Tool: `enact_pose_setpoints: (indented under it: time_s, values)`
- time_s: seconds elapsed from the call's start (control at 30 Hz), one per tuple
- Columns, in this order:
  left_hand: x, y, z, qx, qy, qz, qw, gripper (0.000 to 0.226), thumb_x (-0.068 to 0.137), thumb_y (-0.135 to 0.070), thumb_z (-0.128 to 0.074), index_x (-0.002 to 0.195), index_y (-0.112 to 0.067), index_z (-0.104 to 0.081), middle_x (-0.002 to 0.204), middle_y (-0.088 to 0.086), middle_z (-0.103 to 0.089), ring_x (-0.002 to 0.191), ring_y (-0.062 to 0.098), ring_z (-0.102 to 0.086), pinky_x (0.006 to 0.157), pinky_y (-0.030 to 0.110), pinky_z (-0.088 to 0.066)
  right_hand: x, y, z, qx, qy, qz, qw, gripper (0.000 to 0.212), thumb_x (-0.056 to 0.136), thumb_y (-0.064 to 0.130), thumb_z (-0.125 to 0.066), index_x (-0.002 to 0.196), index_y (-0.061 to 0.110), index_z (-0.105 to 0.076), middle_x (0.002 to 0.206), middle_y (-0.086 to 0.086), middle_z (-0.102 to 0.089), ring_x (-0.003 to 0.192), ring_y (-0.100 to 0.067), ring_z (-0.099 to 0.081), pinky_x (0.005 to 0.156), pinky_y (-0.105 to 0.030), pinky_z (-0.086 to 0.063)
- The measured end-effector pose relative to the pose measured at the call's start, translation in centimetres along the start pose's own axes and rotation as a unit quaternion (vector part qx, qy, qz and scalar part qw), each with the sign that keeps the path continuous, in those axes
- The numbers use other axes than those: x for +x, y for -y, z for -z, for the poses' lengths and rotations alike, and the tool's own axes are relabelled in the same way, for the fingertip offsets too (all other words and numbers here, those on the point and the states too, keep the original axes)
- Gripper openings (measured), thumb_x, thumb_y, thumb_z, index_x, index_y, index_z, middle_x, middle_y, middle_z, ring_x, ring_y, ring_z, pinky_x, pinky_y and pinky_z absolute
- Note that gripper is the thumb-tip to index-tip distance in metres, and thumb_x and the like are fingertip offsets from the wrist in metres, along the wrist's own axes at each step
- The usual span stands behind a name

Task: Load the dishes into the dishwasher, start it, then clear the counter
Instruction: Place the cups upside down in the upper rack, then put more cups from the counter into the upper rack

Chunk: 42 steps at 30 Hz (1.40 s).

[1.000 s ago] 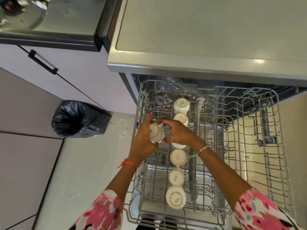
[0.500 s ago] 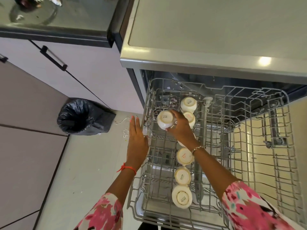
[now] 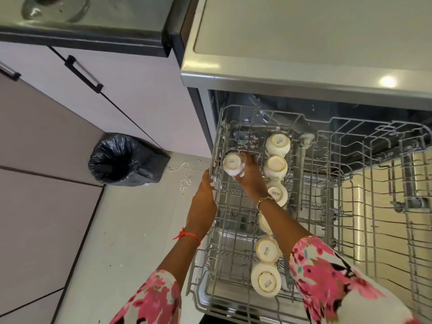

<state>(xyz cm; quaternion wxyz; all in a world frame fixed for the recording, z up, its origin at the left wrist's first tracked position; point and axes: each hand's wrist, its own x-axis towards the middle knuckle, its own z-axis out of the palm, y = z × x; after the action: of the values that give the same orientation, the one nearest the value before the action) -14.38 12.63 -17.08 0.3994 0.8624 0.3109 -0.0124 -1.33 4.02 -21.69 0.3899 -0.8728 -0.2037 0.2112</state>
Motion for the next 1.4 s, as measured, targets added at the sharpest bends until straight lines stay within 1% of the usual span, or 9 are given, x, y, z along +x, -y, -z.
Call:
enact_pose_setpoints:
  time_s: [0.13, 0.23, 0.37, 0.47, 0.57, 0.73, 0.93, 1.13, 1.4]
  values:
    - [0.0, -0.1, 0.3, 0.023, 0.016, -0.007, 1.0, 0.081, 0.082, 0.017, -0.044, 0.149, -0.018, -0.013, 0.136, 0.018, -0.05, 0.114, 0.031, -0.058, 0.087, 0.033, -0.049, -0.5, 0.6, 0.6, 0.002, 0.032, -0.003, 0.999, 0.091, 0.071, 0.001, -0.076, 0.145, 0.007, -0.022, 0.143, -0.018, -0.03, 0.132, -0.032, -0.037, 0.102, -0.041, -0.041]
    - [0.0, -0.4, 1.0, 0.057, 0.051, -0.014, 0.997, 0.076, 0.087, 0.012, -0.041, 0.15, -0.013, -0.007, 0.147, 0.018, -0.037, 0.121, 0.034, -0.052, 0.091, 0.035, -0.047, -1.5, 1.4, 1.5, -0.014, 0.037, 0.0, 0.999, 0.094, 0.071, 0.005, -0.077, 0.146, 0.008, -0.019, 0.145, -0.017, -0.026, 0.134, -0.032, -0.032, 0.103, -0.042, -0.039]
    - [-1.1, -0.8, 3.0, 0.163, 0.069, -0.058, 0.982, 0.066, 0.096, -0.015, -0.047, 0.15, -0.006, -0.008, 0.156, 0.013, -0.018, 0.144, 0.029, -0.017, 0.119, 0.036, -0.014, -3.9, 3.1, 3.2, -0.08, 0.06, 0.023, 0.995, 0.091, 0.077, 0.018, -0.074, 0.147, 0.013, -0.017, 0.149, -0.013, -0.023, 0.137, -0.03, -0.027, 0.106, -0.042, -0.037]
    - [-3.7, -0.7, 5.5, 0.224, 0.073, -0.08, 0.969, 0.064, 0.1, -0.034, -0.038, 0.15, -0.01, -0.008, 0.158, 0.009, -0.011, 0.147, 0.026, -0.004, 0.121, 0.037, -0.004, -6.3, 5.1, 4.5, -0.13, 0.078, 0.038, 0.988, 0.076, 0.088, 0.028, -0.062, 0.147, 0.01, -0.017, 0.152, -0.014, -0.019, 0.14, -0.029, -0.022, 0.111, -0.04, -0.03]
    - [-6.5, -0.4, 8.3, 0.264, 0.054, -0.08, 0.96, 0.063, 0.1, -0.041, -0.03, 0.151, -0.011, -0.006, 0.159, 0.006, -0.004, 0.148, 0.023, 0.003, 0.12, 0.036, 0.001, -8.8, 7.8, 5.6, -0.137, 0.082, 0.048, 0.986, 0.064, 0.093, 0.025, -0.053, 0.146, 0.007, -0.021, 0.154, -0.013, -0.021, 0.142, -0.027, -0.021, 0.115, -0.037, -0.022]
    - [-9.8, 0.8, 14.3, 0.271, 0.015, -0.076, 0.959, 0.065, 0.1, -0.042, -0.031, 0.15, -0.01, -0.005, 0.16, 0.005, -0.002, 0.148, 0.022, 0.005, 0.119, 0.034, 0.005, -12.2, 13.6, 5.6, -0.17, 0.083, 0.083, 0.978, 0.058, 0.098, 0.03, -0.045, 0.146, 0.006, -0.022, 0.155, -0.011, -0.02, 0.143, -0.024, -0.019, 0.117, -0.031, -0.014]
    - [-11.1, 5.4, 22.9, 0.256, -0.022, -0.081, 0.963, 0.064, 0.099, -0.04, -0.037, 0.151, -0.012, -0.011, 0.16, 0.001, -0.005, 0.148, 0.019, 0.004, 0.119, 0.032, 0.005, -13.7, 21.7, 1.5, -0.203, 0.084, 0.112, 0.969, 0.058, 0.099, 0.031, -0.043, 0.146, 0.003, -0.023, 0.156, -0.01, -0.016, 0.145, -0.022, -0.012, 0.118, -0.03, -0.011]
    - [-9.6, 11.6, 32.6, 0.257, -0.036, -0.111, 0.959, 0.062, 0.096, -0.037, -0.042, 0.149, -0.014, -0.018, 0.159, 0.0, -0.01, 0.148, 0.016, -0.002, 0.119, 0.032, 0.004, -13.2, 29.1, -5.1, -0.242, 0.065, 0.116, 0.961, 0.055, 0.1, 0.033, -0.038, 0.146, 0.006, -0.022, 0.156, -0.009, -0.013, 0.146, -0.02, -0.008, 0.118, -0.029, -0.008]
    - [-5.4, 14.4, 41.4, 0.218, -0.074, -0.137, 0.963, 0.062, 0.096, -0.04, -0.042, 0.148, -0.015, -0.019, 0.158, 0.002, -0.015, 0.147, 0.017, -0.004, 0.119, 0.032, 0.002, -10.9, 36.5, -9.2, -0.244, 0.036, 0.134, 0.96, 0.058, 0.099, 0.038, -0.038, 0.146, 0.008, -0.022, 0.157, -0.007, -0.012, 0.146, -0.02, -0.007, 0.119, -0.032, -0.01]
